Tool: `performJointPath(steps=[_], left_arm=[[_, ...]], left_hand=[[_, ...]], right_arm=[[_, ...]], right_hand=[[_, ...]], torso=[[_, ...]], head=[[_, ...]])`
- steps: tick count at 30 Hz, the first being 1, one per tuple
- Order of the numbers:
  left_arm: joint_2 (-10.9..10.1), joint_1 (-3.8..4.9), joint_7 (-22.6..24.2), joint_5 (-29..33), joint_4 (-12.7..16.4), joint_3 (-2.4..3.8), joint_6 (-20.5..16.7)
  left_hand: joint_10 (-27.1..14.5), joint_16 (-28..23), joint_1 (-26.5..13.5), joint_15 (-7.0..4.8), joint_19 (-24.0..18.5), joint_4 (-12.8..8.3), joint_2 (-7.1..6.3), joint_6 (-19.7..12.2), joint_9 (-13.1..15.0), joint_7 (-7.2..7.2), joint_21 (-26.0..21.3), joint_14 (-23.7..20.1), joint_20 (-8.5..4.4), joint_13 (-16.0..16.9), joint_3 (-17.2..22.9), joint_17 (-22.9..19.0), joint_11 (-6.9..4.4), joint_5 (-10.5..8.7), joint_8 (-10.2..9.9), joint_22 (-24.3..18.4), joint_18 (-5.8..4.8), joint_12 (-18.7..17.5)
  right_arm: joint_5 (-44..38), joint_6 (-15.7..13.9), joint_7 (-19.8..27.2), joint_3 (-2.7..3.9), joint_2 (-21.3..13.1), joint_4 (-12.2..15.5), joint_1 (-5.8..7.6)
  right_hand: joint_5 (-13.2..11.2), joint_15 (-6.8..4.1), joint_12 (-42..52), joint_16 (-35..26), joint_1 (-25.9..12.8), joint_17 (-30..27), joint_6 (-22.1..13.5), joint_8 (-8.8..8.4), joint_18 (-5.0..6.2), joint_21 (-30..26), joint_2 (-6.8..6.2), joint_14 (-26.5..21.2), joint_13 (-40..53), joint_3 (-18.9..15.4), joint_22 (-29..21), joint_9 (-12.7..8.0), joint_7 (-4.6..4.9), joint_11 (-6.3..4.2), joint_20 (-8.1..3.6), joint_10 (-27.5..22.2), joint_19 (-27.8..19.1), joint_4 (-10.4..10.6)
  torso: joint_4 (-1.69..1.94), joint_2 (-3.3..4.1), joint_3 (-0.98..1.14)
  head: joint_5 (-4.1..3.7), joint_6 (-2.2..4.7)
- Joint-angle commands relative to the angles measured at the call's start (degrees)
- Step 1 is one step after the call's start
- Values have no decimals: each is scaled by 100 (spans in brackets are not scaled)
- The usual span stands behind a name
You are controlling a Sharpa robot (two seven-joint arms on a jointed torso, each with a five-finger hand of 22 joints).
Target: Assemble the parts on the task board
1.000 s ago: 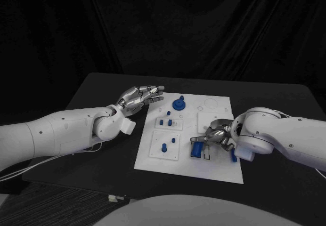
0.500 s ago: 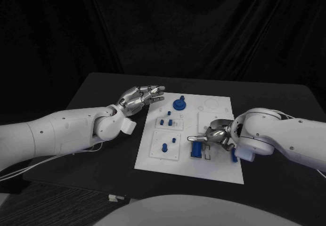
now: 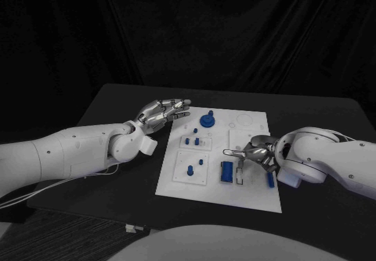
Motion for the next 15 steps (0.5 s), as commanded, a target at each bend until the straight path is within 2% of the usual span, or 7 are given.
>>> performJointPath(steps=[1,4,7,11,12,14,15], left_arm=[[2,-7,59,34,4,5,70],[0,-7,66,34,3,5,65],[-7,-8,73,34,9,5,62],[-14,-8,80,34,12,5,59],[-15,-8,80,34,12,5,59],[-20,-8,79,34,13,5,58],[-20,-8,79,34,13,5,58]], left_hand=[[29,33,9,49,-29,2,-48,23,8,211,-32,3,-5,10,43,6,-17,34,37,0,-67,32],[31,32,8,47,-24,3,-46,25,8,213,-30,3,-6,10,46,5,-14,36,38,6,-67,34],[33,34,8,46,-19,4,-45,33,9,215,-28,4,-6,10,49,6,-12,38,41,12,-67,35],[33,34,8,46,-19,4,-45,33,9,215,-28,4,-6,10,49,6,-12,38,41,12,-67,35],[33,34,8,46,-19,4,-45,33,9,215,-28,4,-6,10,49,6,-12,38,41,12,-67,35],[33,34,8,46,-19,4,-45,33,9,215,-28,4,-6,10,49,6,-12,38,41,12,-67,35],[33,34,8,46,-19,4,-45,33,9,215,-28,4,-6,10,49,6,-12,38,41,12,-67,35]], right_arm=[[-621,-1039,687,4,-145,194,35],[-1387,-1533,1075,4,-278,366,43],[-2334,-1946,1384,4,-411,546,12],[-3329,-2295,1688,3,-592,773,-115],[-3531,-2352,1747,3,-638,830,-161],[-3965,-2452,1838,3,-732,956,-284],[-3965,-2452,1838,3,-732,956,-284]], right_hand=[[140,23,14,15,423,1506,-172,212,18,43,165,605,1509,42,1008,184,2,-5,14,595,44,-1],[724,37,14,15,1131,1506,-453,356,1,127,215,605,1509,89,1030,314,22,11,16,595,68,-159],[954,67,14,15,1717,1506,-884,394,-8,167,210,605,1509,107,1041,361,96,48,41,595,77,-321],[959,67,14,15,2257,1506,-1648,307,3,121,178,605,1509,75,1027,287,165,41,42,595,56,-459],[944,68,14,11,2501,1496,-2286,56,5,95,173,603,1509,79,1019,108,189,54,45,595,46,-520],[596,92,14,11,2767,1495,-2837,-47,1,103,40,603,1509,258,1023,-131,227,86,62,595,48,-433],[595,92,14,11,2772,1496,-2846,-47,1,103,34,603,1509,266,1023,-136,226,86,62,595,48,-429]], torso=[[-1,-2,1],[-2,-2,2],[-3,-4,0],[0,-4,-1],[1,-4,-2],[1,-4,-3],[1,-4,-3]], head=[[-2,-1],[2,-1],[-4,-1],[4,-1],[5,-1],[-3,-1],[-3,-1]])
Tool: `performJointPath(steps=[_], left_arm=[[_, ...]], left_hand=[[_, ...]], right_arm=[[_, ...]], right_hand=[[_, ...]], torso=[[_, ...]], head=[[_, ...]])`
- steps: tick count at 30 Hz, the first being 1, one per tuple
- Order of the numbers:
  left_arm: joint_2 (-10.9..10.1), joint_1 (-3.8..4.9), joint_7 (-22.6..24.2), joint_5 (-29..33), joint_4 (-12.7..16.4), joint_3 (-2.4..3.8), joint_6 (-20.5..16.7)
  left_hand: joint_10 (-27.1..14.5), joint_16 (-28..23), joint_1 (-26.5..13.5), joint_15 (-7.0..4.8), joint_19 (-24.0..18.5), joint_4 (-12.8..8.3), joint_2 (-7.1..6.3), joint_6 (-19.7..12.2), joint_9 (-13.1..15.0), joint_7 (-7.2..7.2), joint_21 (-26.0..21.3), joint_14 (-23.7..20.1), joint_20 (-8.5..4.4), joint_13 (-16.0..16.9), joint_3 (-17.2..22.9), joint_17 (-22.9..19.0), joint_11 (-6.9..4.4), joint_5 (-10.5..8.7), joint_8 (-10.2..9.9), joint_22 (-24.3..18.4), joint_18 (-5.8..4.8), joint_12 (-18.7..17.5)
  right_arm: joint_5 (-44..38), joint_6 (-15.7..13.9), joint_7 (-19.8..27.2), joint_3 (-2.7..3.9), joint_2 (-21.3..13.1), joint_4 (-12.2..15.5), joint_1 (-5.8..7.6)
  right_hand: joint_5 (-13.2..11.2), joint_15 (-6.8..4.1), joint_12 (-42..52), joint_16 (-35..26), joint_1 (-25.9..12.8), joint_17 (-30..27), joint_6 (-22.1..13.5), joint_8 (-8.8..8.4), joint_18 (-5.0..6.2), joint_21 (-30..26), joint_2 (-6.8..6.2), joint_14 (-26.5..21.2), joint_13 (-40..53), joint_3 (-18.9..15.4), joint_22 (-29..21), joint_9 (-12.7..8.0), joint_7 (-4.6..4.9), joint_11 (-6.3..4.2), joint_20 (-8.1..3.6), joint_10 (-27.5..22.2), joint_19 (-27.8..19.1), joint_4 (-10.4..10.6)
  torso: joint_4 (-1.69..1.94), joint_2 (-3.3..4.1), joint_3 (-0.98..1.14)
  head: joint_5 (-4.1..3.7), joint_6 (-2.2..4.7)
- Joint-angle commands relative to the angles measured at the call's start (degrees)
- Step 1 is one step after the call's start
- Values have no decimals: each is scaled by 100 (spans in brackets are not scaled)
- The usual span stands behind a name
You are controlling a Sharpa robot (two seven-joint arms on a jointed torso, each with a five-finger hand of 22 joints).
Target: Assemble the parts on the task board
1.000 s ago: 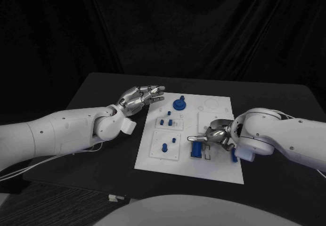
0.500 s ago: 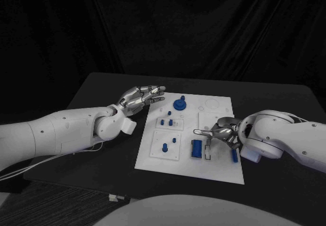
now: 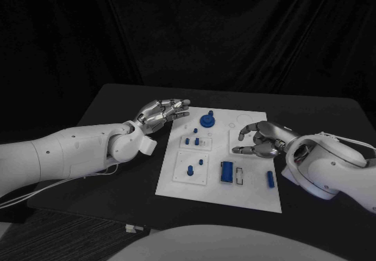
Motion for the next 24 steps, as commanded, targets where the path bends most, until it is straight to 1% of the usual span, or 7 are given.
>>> performJointPath(steps=[1,5,9,11,15,18,24], left_arm=[[-1,-7,79,34,13,6,57],[-2,-7,78,34,8,6,61],[-1,-8,81,34,7,6,65],[-2,-8,82,34,9,6,67],[-3,-9,82,34,7,6,68],[-4,-10,82,34,6,6,71],[-4,-11,78,34,10,6,83]], left_hand=[[32,34,8,46,-20,-12,-45,33,7,215,-28,4,-6,5,33,7,-12,38,19,5,-67,35],[43,35,8,39,-17,-10,-43,43,8,222,-27,5,-8,7,45,7,0,46,24,3,-64,44],[43,35,8,39,-17,-10,-43,43,8,222,-27,5,-8,7,45,7,0,46,24,3,-64,44],[44,36,9,38,-17,-10,-42,38,7,224,-27,6,-8,7,49,7,2,50,24,2,-63,44],[44,36,9,38,-17,-10,-42,38,7,224,-27,6,-8,7,49,7,2,50,24,2,-63,44],[43,31,12,36,-20,-10,-37,35,7,227,-29,2,-8,6,60,6,7,59,25,-3,-62,38],[45,33,15,35,-19,-10,-31,37,7,229,-29,2,-8,6,71,6,10,66,26,-4,-61,40]], right_arm=[[-1517,-651,531,-2,-78,146,-133],[-1962,-657,548,-2,-136,243,-334],[-2134,-565,487,-2,-136,266,-497],[-2184,-526,452,-3,-128,270,-583],[-2233,-460,387,-3,-102,261,-719],[-2261,-429,338,-3,-77,253,-807],[-2346,-357,161,-3,-19,224,-904]], right_hand=[[-144,64,14,14,213,1504,-407,-40,-1,9,-205,599,1509,288,1024,-211,20,35,64,600,56,158],[49,68,14,15,438,1506,-601,103,-1,14,-363,600,1509,546,1026,-400,21,38,71,600,58,318],[290,78,14,13,547,1500,-676,244,3,-12,-413,598,1509,628,1018,-502,43,53,77,600,52,386],[281,84,14,12,544,1500,-705,281,2,-8,-457,598,1509,624,1019,-524,53,61,80,600,53,416],[53,103,14,13,487,1501,-828,431,3,-22,-612,599,1509,643,1016,-597,77,85,97,600,52,494],[-233,116,14,7,378,1485,-915,572,8,-43,-758,595,1509,657,1010,-650,91,96,109,600,47,512],[-369,135,14,-14,282,1424,-1061,767,20,-115,-957,582,1509,603,991,-708,125,122,125,600,24,527]], torso=[[2,-1,-3],[-3,2,0],[-7,6,0],[-6,4,1],[-2,4,0],[-3,2,-1],[0,0,0]], head=[[-12,-1],[-24,-1],[-17,-1],[-13,-1],[-19,-1],[-16,-1],[-28,-1]])
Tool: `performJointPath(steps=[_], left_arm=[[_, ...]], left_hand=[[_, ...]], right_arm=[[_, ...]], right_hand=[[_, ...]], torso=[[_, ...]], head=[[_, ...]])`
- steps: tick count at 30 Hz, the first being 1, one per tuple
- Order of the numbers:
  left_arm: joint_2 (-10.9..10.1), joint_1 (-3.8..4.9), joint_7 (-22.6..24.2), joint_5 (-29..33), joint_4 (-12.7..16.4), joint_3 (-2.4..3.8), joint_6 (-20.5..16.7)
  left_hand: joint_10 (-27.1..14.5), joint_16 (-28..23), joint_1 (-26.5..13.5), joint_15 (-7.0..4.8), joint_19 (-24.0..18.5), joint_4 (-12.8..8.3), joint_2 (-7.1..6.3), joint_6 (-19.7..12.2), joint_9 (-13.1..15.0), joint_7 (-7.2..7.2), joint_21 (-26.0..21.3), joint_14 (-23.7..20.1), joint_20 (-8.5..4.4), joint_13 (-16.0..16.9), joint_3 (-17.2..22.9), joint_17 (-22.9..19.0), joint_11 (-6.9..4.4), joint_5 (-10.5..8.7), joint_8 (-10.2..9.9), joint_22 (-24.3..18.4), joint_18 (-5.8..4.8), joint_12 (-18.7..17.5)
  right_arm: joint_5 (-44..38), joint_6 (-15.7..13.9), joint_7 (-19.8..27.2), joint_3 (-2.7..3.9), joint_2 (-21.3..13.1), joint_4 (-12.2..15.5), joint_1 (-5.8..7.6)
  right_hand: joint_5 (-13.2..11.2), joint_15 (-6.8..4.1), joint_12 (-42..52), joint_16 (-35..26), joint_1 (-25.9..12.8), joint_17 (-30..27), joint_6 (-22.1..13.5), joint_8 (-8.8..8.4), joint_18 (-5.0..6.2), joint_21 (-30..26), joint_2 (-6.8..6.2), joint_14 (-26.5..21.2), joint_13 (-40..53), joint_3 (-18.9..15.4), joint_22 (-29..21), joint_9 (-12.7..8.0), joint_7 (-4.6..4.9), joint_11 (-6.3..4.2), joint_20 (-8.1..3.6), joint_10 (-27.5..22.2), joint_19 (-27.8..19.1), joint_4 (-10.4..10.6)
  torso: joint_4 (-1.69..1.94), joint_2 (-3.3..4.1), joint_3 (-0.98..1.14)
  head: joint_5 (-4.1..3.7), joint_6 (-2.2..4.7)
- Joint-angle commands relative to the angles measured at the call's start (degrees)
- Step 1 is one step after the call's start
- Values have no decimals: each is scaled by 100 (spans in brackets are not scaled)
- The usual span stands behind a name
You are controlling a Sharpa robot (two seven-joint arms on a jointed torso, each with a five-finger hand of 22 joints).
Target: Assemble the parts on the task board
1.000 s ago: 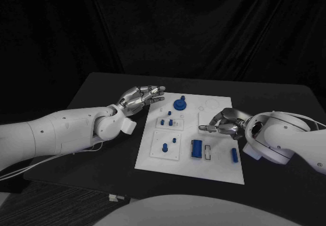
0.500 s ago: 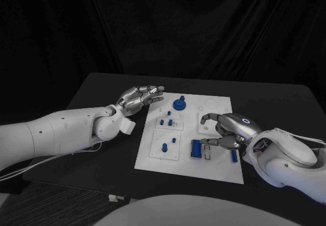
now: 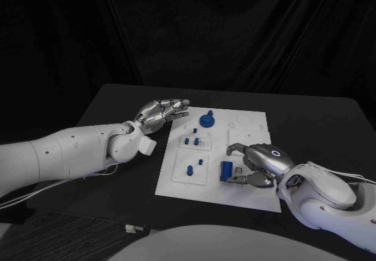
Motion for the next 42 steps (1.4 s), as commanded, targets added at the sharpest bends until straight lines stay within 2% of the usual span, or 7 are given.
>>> performJointPath(steps=[1,7,27,29,36,40,42], left_arm=[[2,-8,76,33,14,6,79],[-4,-10,129,33,26,6,85],[-14,-14,222,33,63,6,173],[-14,-14,213,33,62,6,175],[-9,-16,180,33,53,6,183],[-4,-17,163,33,50,6,189],[0,-18,150,33,47,6,194]], left_hand=[[46,31,21,33,-15,-2,-24,34,7,231,-27,1,-8,8,62,7,13,45,26,0,-59,16],[49,36,36,32,-4,-8,-9,45,8,229,-23,1,-8,7,96,8,11,59,30,11,-57,17],[70,65,65,30,13,-25,-7,86,12,218,-16,25,-7,11,151,13,1,79,45,22,-52,36],[70,63,66,30,10,-26,-7,77,11,219,-17,25,-7,11,153,13,1,80,44,17,-52,35],[68,58,67,30,2,-26,-9,67,10,220,-21,23,-7,10,158,12,3,80,42,4,-52,28],[68,58,67,30,2,-26,-9,67,10,220,-21,23,-7,10,158,12,3,80,42,4,-52,28],[67,62,67,31,0,-26,-10,63,9,222,-22,25,-7,9,160,13,3,80,41,1,-53,25]], right_arm=[[-235,50,-218,3,22,-8,-39],[-295,112,-350,3,61,-18,-84],[-343,237,-465,4,182,-157,-223],[-343,220,-453,4,190,-173,-229],[-344,190,-442,4,217,-207,-241],[-344,149,-423,4,226,-217,-244],[-344,124,-399,4,227,-220,-245]], right_hand=[[-36,68,14,-18,-19,1415,-101,93,23,-46,-105,581,1510,-62,988,-23,15,49,51,601,18,19],[-48,101,14,-38,-52,1359,-335,300,40,-143,-256,568,1510,-187,962,-41,63,89,77,601,-13,28],[1338,130,14,-51,364,1328,-589,1283,71,-322,243,562,1510,145,925,-313,84,113,116,601,-48,-32],[1725,117,14,-51,374,1327,-565,1535,71,-327,330,561,1510,167,927,-300,64,103,109,601,-45,-50],[1913,107,14,-54,344,1319,-618,1705,73,-344,370,560,1510,157,925,-319,54,94,102,601,-45,-49],[2520,95,14,-51,309,1330,-599,1970,71,-340,430,562,1510,177,931,-402,34,74,88,601,-36,-54],[3015,85,14,-50,183,1332,-524,2116,70,-339,488,563,1510,198,933,-491,22,62,79,601,-31,-37]], torso=[[6,-1,1],[3,0,-2],[4,0,-2],[4,1,-2],[4,1,-1],[2,-1,-3],[4,-1,-3]], head=[[-13,-1],[-9,-1],[-3,-1],[-2,-1],[-2,-1],[10,-1],[14,-1]])
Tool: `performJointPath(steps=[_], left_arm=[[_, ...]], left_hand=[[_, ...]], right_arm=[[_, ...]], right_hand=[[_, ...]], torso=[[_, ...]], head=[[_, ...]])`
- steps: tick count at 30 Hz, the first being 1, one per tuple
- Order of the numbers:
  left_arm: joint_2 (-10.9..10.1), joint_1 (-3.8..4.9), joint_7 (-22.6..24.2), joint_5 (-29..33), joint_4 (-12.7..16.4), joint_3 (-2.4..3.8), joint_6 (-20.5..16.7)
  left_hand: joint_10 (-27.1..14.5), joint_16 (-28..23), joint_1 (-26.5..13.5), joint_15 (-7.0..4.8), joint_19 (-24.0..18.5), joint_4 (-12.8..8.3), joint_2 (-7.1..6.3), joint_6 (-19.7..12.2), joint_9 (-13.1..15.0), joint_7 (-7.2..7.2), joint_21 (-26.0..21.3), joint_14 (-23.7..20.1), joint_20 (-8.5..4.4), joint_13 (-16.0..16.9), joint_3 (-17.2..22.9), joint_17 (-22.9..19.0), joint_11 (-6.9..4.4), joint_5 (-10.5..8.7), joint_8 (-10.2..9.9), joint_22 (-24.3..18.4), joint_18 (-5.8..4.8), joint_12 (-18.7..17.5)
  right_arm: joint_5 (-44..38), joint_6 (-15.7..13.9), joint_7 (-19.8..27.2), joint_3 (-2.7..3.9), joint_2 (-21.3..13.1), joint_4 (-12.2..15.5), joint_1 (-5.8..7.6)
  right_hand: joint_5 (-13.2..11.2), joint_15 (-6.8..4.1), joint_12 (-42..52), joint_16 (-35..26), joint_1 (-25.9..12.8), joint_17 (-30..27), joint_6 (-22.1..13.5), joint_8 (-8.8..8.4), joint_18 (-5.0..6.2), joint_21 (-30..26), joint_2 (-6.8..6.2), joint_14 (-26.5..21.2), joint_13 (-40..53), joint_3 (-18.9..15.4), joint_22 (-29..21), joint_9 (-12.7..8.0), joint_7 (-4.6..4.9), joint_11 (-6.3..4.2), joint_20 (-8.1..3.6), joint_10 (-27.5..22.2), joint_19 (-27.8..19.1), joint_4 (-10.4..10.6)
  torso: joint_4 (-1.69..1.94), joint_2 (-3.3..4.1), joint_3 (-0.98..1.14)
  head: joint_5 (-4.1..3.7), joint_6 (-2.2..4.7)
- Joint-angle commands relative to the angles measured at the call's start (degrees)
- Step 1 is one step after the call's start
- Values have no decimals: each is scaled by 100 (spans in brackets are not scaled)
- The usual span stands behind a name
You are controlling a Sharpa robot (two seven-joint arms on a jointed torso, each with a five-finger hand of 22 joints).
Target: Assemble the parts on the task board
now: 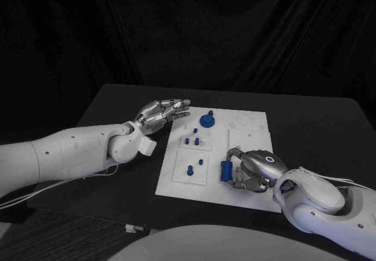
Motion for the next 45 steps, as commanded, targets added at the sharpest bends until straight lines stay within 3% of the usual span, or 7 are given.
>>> performJointPath(steps=[1,4,5,13,20,24,45], left_arm=[[13,-9,68,33,6,6,96],[15,-10,59,33,1,6,98],[16,-11,57,33,-2,6,99],[18,-15,41,33,-29,6,96],[24,-20,24,33,-40,6,101],[22,-22,14,33,-44,6,100],[19,-33,-22,33,-51,6,110]], left_hand=[[27,18,67,31,0,5,-10,12,3,211,-22,26,-7,5,33,5,4,24,18,-8,-52,26],[28,16,67,31,-2,5,-10,13,3,212,-23,24,-7,5,34,5,5,24,18,-12,-53,27],[28,16,67,31,-2,5,-10,13,3,212,-23,24,-7,5,34,5,5,24,18,-12,-53,27],[27,18,66,32,-4,6,-10,7,3,214,-25,26,-7,5,38,5,6,24,17,-15,-53,26],[27,15,66,33,-8,7,-6,4,2,215,-26,24,-7,4,43,5,8,25,16,-21,-54,24],[25,14,65,34,-10,11,0,-1,1,218,-28,23,-6,4,53,4,11,25,15,-23,-55,20],[25,18,61,35,-9,21,13,-6,0,224,-28,25,-7,3,72,4,18,24,14,-22,-57,18]], right_arm=[[-62,-84,-48,7,0,-14,-9],[-62,-105,-25,7,-5,-14,-10],[-62,-110,-18,7,-6,-13,-10],[-61,-168,30,7,-22,2,-10],[-61,-255,62,7,-59,30,-10],[-61,-166,66,7,-74,41,-10],[-61,208,-56,7,-87,79,-19]], right_hand=[[552,-16,14,-28,-136,1339,106,179,70,-22,110,548,1505,68,937,-93,-45,-38,-6,609,12,16],[779,-24,14,-23,-173,1353,156,234,69,-19,120,551,1505,110,939,-172,-55,-46,-12,609,15,14],[1070,-28,14,-23,-245,1353,191,258,68,-20,132,551,1505,149,940,-239,-58,-50,-16,609,15,27],[2045,-40,14,-11,-615,1388,274,330,63,4,133,558,1505,481,950,-608,-70,-69,-32,609,29,35],[2461,-49,14,-5,-802,1404,310,360,60,24,137,562,1505,733,956,-785,-77,-76,-36,609,37,34],[2705,-53,14,-3,-955,1408,169,209,60,21,-8,563,1505,878,955,-1011,-81,-80,-41,609,34,30],[2548,-36,14,-6,-1138,1402,26,18,61,8,-160,561,1505,950,951,-1324,-54,-58,-29,609,29,19]], torso=[[0,0,-1],[3,2,0],[2,2,0],[3,1,1],[-2,-2,1],[3,2,1],[1,0,0]], head=[[5,-1],[-1,-1],[1,-1],[4,-1],[18,-1],[5,-1],[14,-1]])
